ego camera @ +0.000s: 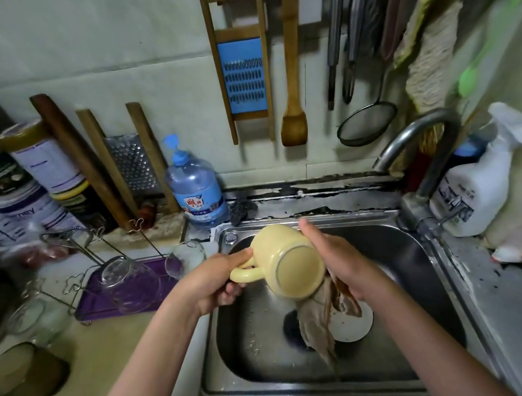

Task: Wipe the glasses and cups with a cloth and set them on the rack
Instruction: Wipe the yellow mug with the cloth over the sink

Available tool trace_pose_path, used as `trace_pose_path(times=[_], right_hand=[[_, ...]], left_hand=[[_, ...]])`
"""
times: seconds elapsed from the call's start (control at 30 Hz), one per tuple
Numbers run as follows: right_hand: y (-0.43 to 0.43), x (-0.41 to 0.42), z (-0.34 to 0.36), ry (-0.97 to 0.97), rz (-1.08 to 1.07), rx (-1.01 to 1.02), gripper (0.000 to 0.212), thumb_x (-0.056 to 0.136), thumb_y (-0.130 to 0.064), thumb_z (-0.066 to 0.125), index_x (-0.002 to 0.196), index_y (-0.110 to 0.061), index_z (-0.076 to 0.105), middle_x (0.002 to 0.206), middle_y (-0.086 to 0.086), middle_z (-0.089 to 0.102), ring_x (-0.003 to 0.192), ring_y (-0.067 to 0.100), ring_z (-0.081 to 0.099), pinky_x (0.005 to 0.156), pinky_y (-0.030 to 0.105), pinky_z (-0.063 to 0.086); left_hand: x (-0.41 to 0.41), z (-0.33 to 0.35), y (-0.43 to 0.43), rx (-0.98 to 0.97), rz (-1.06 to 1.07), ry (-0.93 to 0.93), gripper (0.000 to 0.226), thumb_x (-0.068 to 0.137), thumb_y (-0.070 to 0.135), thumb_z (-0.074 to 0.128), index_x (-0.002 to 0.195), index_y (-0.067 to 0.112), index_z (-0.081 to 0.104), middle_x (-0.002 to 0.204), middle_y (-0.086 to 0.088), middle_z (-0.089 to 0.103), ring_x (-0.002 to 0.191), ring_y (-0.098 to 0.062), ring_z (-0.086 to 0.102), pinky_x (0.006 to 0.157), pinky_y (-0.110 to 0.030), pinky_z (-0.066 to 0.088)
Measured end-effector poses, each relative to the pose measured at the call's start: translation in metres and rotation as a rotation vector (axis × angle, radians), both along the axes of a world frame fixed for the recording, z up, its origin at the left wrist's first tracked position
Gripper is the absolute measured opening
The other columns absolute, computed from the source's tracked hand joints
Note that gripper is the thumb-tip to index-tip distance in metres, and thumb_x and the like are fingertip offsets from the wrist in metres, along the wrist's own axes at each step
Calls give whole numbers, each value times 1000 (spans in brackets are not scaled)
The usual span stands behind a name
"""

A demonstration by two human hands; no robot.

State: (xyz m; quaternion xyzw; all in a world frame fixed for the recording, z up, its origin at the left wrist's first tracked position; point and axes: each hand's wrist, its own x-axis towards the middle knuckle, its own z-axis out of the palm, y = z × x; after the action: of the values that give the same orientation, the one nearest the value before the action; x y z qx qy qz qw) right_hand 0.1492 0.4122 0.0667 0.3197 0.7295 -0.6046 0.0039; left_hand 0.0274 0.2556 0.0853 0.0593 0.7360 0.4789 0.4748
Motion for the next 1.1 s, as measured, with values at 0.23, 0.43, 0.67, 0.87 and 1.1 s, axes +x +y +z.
trace_pose_path(times=[0.23,0.43,0.67,0.87,1.1], right_hand=[[-2,-9,14,-43,26,94,64,87,-75,26,98,-29,69,108,7,66,100,20,61,98,41,45],[-6,-12,7,-1,-53,104,99,60,-96,37,124,-25,61,123,-1,63,112,18,58,101,44,43],[-22,-17,15,324,-218,28,46,91,-54,54,129,-30,59,117,-9,63,106,7,58,83,21,45],[-51,-23,36,684,-125,383,34,97,-50,41,131,-45,39,126,-26,49,116,-14,47,92,6,38],[-78,-43,47,810,32,964,44,103,-37,30,125,-18,63,120,1,62,106,16,56,94,34,41]], left_hand=[[-15,-5,-3,27,6,-130,39,99,34,49,66,13,46,45,1,40,29,0,29,27,-9,19],[-12,-12,-10,145,42,-59,39,94,39,56,65,13,52,42,1,43,32,-6,36,30,-13,27],[1,1,-10,431,235,85,40,91,35,56,59,15,44,55,1,45,54,-11,41,59,-25,34],[9,24,-3,571,423,410,41,96,26,54,60,14,42,50,9,42,52,-7,38,55,-24,35],[-10,39,-3,701,385,561,40,68,35,62,82,-2,59,74,-10,54,74,-18,47,68,-34,41]])
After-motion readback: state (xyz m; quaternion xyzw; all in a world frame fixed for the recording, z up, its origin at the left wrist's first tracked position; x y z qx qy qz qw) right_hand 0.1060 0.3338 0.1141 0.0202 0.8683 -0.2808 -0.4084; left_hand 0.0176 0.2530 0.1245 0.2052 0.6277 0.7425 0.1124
